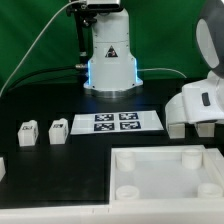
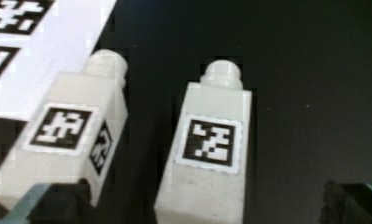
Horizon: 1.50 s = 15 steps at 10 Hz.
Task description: Assemble one leg
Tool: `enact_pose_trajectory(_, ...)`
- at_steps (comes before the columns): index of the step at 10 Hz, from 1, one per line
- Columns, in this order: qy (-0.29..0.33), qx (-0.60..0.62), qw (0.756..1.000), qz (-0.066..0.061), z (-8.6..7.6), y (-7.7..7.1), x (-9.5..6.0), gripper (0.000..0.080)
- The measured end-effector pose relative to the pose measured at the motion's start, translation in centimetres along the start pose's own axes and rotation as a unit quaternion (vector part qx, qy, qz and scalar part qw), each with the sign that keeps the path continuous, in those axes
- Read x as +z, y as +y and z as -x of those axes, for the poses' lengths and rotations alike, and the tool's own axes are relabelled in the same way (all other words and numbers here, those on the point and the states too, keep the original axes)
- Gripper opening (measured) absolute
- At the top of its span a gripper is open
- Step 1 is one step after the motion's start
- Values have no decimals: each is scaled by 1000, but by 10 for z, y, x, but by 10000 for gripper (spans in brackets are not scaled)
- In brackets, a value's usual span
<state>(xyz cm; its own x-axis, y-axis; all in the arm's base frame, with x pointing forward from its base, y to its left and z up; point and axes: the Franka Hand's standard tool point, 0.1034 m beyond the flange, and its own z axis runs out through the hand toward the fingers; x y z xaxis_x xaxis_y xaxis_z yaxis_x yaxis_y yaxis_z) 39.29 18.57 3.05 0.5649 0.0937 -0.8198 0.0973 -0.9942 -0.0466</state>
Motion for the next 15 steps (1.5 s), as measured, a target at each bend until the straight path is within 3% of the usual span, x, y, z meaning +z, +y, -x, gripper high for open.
enact_pose_trajectory(3, 10, 4, 1000, 0, -2, -6, 25, 648)
enact_pose_trajectory(5, 10, 1, 1000, 2, -3, -8, 26, 648)
enact_pose_trajectory(7, 10, 1, 1000, 2, -3, -8, 27, 397)
enact_pose_trajectory(8, 9, 1, 1000, 2, -3, -8, 27, 397)
enact_pose_trajectory(9, 9, 1, 1000, 2, -3, -8, 27, 290)
enact_pose_trajectory(15, 9, 1, 1000, 2, -3, -8, 27, 290)
